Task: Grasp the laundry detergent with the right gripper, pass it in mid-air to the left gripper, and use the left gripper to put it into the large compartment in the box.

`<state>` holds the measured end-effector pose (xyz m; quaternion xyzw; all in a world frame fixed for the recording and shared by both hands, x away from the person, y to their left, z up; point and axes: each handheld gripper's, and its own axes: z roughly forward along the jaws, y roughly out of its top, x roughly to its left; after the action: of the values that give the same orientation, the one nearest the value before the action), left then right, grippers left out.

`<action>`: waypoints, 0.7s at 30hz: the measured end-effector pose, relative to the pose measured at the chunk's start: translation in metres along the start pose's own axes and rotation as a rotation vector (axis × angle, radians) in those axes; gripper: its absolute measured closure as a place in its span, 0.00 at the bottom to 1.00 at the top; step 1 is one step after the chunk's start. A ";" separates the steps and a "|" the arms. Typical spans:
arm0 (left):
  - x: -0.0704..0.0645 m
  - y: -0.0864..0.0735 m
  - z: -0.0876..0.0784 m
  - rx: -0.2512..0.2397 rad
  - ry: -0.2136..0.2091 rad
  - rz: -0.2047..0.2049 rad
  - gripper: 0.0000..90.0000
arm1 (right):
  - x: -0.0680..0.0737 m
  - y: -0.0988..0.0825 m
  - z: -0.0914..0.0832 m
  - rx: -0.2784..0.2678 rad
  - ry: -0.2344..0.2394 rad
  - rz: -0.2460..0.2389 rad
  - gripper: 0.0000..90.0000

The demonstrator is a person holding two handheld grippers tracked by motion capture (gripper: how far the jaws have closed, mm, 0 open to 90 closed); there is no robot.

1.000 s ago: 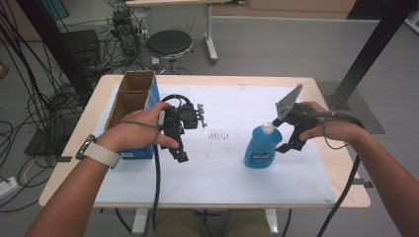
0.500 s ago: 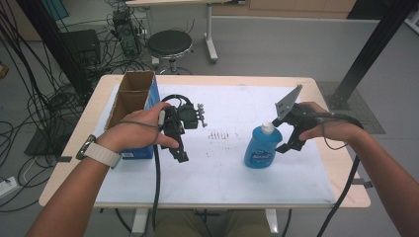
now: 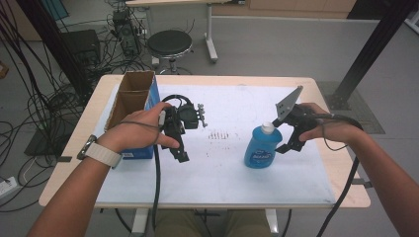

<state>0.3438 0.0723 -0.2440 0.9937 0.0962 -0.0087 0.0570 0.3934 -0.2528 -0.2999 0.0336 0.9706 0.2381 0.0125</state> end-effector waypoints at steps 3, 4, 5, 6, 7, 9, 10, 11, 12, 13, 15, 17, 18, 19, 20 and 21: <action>0.000 0.000 0.001 -0.003 -0.001 -0.001 0.15 | 0.000 -0.001 0.002 -0.003 0.002 0.011 0.07; 0.000 0.000 0.001 -0.002 -0.001 -0.001 0.15 | 0.000 -0.001 0.002 -0.005 0.002 0.009 0.07; 0.000 0.000 0.001 -0.002 0.000 -0.001 0.15 | 0.000 -0.002 0.003 -0.007 0.001 0.009 0.07; 0.000 0.000 0.001 -0.003 -0.001 -0.001 0.15 | 0.000 -0.002 0.003 -0.008 -0.001 0.009 0.07; 0.000 0.000 0.002 -0.005 -0.001 -0.002 0.15 | 0.000 -0.002 0.003 -0.011 -0.002 0.009 0.07; 0.000 -0.001 0.003 -0.005 -0.002 -0.005 0.15 | 0.000 -0.003 0.004 -0.013 -0.006 0.011 0.07; 0.000 -0.001 0.003 -0.006 -0.003 -0.005 0.15 | 0.000 -0.004 0.004 -0.016 -0.007 0.011 0.07; 0.000 -0.001 0.003 -0.005 -0.002 -0.002 0.15 | 0.000 -0.004 0.005 -0.017 -0.008 0.014 0.06; 0.000 -0.001 0.003 -0.007 -0.003 -0.005 0.15 | 0.000 -0.004 0.005 -0.019 -0.011 0.011 0.06; 0.000 -0.001 0.003 -0.005 -0.003 -0.002 0.15 | 0.000 -0.005 0.006 -0.021 -0.013 0.012 0.06; 0.000 0.000 0.004 -0.007 -0.003 -0.001 0.15 | 0.000 -0.005 0.007 -0.026 -0.015 0.012 0.06; 0.000 0.000 0.004 -0.010 -0.003 -0.001 0.15 | 0.000 -0.006 0.008 -0.030 -0.015 0.014 0.06; 0.000 0.000 0.004 -0.011 -0.003 -0.002 0.15 | 0.001 -0.007 0.009 -0.034 -0.015 0.014 0.06; 0.000 -0.001 0.005 -0.010 -0.004 -0.005 0.15 | 0.001 -0.007 0.010 -0.036 -0.016 0.017 0.06; 0.000 -0.001 0.005 -0.010 -0.005 -0.006 0.15 | 0.001 -0.008 0.012 -0.039 -0.016 0.018 0.06; 0.001 -0.001 0.005 -0.010 -0.005 -0.002 0.15 | 0.001 -0.009 0.012 -0.041 -0.015 0.019 0.06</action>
<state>0.3443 0.0726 -0.2495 0.9933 0.0972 -0.0107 0.0620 0.3926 -0.2548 -0.3149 0.0444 0.9650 0.2577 0.0184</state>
